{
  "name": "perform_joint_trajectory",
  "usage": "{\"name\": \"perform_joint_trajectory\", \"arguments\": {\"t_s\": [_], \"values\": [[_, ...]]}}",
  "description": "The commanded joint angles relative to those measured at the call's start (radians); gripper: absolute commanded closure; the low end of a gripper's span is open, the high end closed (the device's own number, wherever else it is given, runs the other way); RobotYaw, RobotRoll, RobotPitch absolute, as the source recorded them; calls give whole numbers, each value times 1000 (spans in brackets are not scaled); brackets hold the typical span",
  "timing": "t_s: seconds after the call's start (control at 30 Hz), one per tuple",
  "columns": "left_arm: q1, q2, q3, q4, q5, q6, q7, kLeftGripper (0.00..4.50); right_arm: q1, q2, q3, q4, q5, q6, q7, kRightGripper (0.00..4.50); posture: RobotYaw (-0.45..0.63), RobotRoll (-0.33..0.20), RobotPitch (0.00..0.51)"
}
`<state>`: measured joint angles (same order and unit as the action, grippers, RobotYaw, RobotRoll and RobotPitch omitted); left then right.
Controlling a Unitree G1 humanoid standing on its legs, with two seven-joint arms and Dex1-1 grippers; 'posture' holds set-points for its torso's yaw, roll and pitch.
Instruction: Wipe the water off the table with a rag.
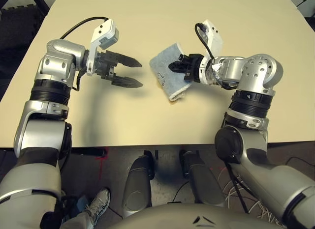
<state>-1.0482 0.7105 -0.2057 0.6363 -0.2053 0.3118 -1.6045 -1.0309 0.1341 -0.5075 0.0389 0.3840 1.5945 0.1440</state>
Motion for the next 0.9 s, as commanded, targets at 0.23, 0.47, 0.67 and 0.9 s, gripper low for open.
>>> {"name": "perform_joint_trajectory", "arguments": {"t_s": [0.23, 0.47, 0.67, 0.9], "values": [[17, -10, -12, 10, 2, -9, -10, 0, 8, 125, -29, 27, 13, 20, -74, 4474, -149, 0, 255], [28, -25, -8, 7, 6, -4, -10, 0, 97, 48, 41, 52, -10, -19, -72, 4474, -154, 0, 257], [27, -35, -8, 13, 11, -5, -10, 0, 180, -143, 192, 84, -40, -171, -17, 4474, -165, 0, 264], [23, -44, -11, 31, 18, -16, -10, 0, 184, -330, 234, 159, -46, -276, 35, 4475, -180, 0, 271]]}}
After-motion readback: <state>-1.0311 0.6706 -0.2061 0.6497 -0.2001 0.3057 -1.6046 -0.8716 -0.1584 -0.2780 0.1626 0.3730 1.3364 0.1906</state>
